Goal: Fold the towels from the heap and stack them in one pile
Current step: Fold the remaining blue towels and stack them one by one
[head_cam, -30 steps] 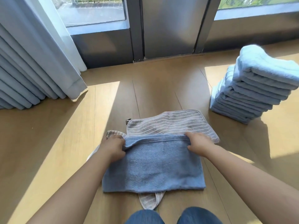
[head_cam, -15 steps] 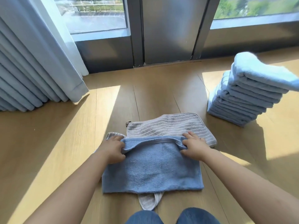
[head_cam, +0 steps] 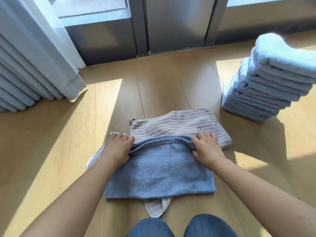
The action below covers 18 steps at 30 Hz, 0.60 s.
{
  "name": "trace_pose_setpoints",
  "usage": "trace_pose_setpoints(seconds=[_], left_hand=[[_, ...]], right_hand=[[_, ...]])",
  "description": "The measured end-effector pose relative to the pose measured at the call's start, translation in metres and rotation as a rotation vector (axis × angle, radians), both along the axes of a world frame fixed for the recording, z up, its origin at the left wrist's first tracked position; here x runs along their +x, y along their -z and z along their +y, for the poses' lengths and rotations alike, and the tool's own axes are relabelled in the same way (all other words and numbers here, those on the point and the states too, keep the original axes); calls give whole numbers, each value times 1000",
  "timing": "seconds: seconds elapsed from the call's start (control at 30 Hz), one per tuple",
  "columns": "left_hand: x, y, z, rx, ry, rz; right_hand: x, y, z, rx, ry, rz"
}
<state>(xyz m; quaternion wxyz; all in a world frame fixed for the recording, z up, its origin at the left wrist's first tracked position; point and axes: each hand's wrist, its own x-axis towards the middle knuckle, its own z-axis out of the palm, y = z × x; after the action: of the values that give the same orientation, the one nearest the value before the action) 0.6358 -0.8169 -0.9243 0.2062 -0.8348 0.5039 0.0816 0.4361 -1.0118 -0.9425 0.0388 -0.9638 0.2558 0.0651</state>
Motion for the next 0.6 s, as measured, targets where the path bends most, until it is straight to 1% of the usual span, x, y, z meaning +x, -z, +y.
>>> trace_pose_setpoints(seconds=[0.07,0.1,0.17,0.23,0.33,0.4,0.5,0.6], left_hand=[[-2,-11,5,-11,-18,-5],[-5,-16,8,-20,-55,10],[-14,-24,20,-67,-161,86],[-23,-26,36,-89,-239,185],[-44,-12,59,17,-263,361],[-60,0,65,63,-268,436],[-73,17,63,36,-354,465],[-69,27,51,31,-400,433]], right_hand=[[-3,-11,2,113,51,-70],[-5,-17,3,190,90,-71],[-13,-24,4,259,124,-17],[-22,-33,11,247,62,101],[-40,-28,27,304,17,270],[-50,-17,39,353,40,292],[-54,3,55,415,83,302],[-45,13,56,392,122,259]])
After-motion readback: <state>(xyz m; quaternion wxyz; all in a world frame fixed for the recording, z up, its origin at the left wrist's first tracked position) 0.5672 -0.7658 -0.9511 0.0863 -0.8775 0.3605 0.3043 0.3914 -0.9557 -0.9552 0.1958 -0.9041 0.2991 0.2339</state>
